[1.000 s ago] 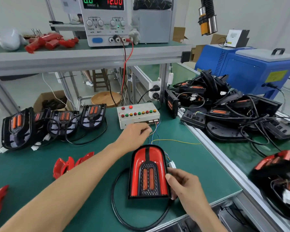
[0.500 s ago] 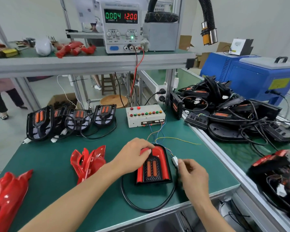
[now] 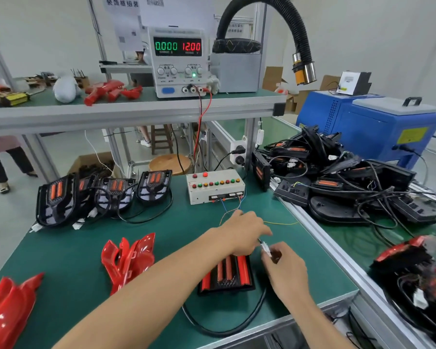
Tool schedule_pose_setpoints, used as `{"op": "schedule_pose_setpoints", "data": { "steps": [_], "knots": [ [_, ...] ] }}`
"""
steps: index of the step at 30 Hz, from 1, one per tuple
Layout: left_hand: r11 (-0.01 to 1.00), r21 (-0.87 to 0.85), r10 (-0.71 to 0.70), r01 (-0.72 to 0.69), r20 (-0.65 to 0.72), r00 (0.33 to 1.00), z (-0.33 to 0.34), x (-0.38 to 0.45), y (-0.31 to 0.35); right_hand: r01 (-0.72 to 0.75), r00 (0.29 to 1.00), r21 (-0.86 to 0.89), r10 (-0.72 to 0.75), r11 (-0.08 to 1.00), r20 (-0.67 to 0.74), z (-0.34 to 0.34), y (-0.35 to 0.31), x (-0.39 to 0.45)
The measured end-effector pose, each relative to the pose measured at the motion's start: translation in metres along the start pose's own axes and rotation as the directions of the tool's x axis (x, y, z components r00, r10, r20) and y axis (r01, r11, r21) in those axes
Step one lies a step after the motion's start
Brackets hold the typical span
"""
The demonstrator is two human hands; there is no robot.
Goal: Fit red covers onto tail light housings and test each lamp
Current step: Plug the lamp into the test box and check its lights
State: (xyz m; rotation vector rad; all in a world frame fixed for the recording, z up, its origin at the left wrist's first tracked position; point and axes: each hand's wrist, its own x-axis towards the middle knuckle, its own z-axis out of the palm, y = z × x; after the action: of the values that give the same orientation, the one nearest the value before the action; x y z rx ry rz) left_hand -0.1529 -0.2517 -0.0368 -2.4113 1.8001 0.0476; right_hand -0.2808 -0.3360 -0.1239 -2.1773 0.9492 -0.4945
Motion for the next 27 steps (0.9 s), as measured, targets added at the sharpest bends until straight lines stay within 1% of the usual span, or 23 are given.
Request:
{"op": "schedule_pose_setpoints", "data": {
  "steps": [2,4,7,10,15,20,23,27],
  "knots": [
    [0.992,0.106,0.069,-0.073,0.037,0.997,-0.003,0.007,0.004,0.024,1.000,0.102,-0.023,0.995,-0.019,-0.002,0.000,-0.003],
    [0.975,0.174,0.130,-0.139,0.058,0.990,-0.007,0.012,0.003,0.049,0.998,0.161,-0.041,0.986,-0.054,-0.002,0.001,-0.004],
    [0.948,0.243,0.198,-0.205,0.056,0.979,-0.012,0.015,-0.003,0.097,0.993,0.143,-0.087,0.985,-0.073,0.001,0.001,-0.003],
    [0.949,0.196,0.238,-0.246,0.064,0.969,-0.014,0.013,-0.008,0.118,0.991,0.125,-0.109,0.985,-0.077,0.006,0.000,-0.004],
    [0.955,0.122,0.255,-0.269,0.114,0.960,-0.015,0.010,-0.008,0.111,0.993,0.185,-0.103,0.976,-0.050,0.008,0.002,-0.006],
    [0.964,0.107,0.226,-0.245,0.165,0.960,-0.022,0.013,-0.007,0.096,0.995,0.200,-0.092,0.975,-0.028,0.007,0.004,-0.006],
    [0.973,0.068,0.204,-0.221,0.197,0.959,-0.023,0.013,-0.005,0.080,0.997,0.215,-0.078,0.973,-0.016,0.006,0.003,-0.005],
    [0.974,0.011,0.222,-0.228,0.192,0.956,-0.026,0.012,-0.005,0.081,0.996,0.235,-0.084,0.969,0.002,0.005,0.003,-0.005]
  ]
}}
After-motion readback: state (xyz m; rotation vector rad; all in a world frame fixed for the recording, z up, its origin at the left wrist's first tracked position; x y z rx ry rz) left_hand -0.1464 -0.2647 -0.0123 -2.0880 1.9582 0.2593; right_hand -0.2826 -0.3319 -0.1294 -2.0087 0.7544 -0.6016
